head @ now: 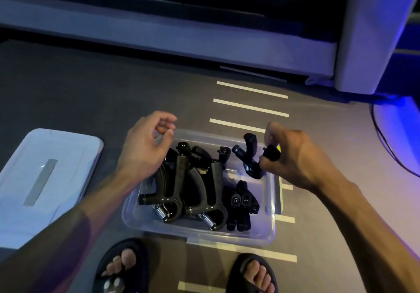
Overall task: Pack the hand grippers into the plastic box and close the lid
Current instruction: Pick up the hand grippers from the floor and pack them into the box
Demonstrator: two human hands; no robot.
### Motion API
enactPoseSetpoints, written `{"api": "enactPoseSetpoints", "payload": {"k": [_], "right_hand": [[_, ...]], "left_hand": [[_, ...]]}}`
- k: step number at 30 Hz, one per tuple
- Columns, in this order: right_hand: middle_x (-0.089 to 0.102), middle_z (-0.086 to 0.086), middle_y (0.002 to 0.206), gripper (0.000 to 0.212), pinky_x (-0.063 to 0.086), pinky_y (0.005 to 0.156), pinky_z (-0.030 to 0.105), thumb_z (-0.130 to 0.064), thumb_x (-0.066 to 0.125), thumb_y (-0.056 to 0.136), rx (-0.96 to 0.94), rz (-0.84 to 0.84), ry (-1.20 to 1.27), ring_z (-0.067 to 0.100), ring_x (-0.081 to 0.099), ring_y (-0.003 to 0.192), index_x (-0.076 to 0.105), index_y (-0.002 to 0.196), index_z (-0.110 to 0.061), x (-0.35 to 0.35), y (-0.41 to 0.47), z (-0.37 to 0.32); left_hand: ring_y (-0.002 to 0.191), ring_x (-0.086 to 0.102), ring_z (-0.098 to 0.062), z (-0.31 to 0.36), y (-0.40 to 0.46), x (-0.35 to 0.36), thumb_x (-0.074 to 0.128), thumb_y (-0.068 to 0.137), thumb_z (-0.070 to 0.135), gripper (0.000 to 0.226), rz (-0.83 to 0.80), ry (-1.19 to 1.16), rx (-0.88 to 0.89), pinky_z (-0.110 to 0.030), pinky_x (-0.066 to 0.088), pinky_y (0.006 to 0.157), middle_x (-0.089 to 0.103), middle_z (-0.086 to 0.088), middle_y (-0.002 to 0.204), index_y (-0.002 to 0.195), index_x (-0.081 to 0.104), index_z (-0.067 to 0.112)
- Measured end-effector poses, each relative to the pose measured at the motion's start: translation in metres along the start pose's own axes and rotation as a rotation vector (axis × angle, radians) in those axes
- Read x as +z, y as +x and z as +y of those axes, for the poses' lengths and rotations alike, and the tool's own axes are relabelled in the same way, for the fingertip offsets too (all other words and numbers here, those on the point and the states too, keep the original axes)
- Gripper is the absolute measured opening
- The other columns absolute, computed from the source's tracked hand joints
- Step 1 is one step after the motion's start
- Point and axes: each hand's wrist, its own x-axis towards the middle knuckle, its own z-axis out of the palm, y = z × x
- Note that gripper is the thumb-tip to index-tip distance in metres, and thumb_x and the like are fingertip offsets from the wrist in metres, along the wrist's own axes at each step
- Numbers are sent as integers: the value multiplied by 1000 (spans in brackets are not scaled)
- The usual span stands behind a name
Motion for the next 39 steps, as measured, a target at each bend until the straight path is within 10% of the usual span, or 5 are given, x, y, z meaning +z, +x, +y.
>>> {"api": "enactPoseSetpoints", "payload": {"k": [11,16,27,32,39], "right_hand": [[38,-3,61,46,26,46,31,-32,68,78,75,-135,-282,18,31,50,26,61,-25,29,-6,-5],[25,-6,64,40,16,47,28,-32,62,82,117,-142,-452,19,26,50,26,67,-24,44,-3,-5],[51,0,75,31,40,61,34,-42,68,77,58,-108,-386,29,42,67,45,77,-22,42,-5,7],[51,-5,70,26,46,63,35,-36,70,71,58,-145,-310,23,45,66,47,75,-24,39,-4,16],[55,-4,68,24,51,62,36,-33,71,65,46,-131,-252,25,49,65,50,72,-22,36,-4,22]], "left_hand": [[96,63,-7,-14,-15,7,66,92,11,25,1,49,-45,-28,50,89,68,18,96,105,67,31],[87,60,-6,12,-25,21,70,91,15,13,-119,103,212,-32,50,84,67,19,92,99,71,25],[92,64,-19,68,-57,130,80,67,55,37,-776,652,730,-32,49,78,71,11,83,90,71,27],[83,61,-25,66,-66,151,90,47,32,39,-755,837,742,-30,40,66,68,4,68,77,67,22],[100,60,-23,61,-60,150,81,70,38,28,-727,747,740,-35,43,78,73,6,84,90,68,23]]}}
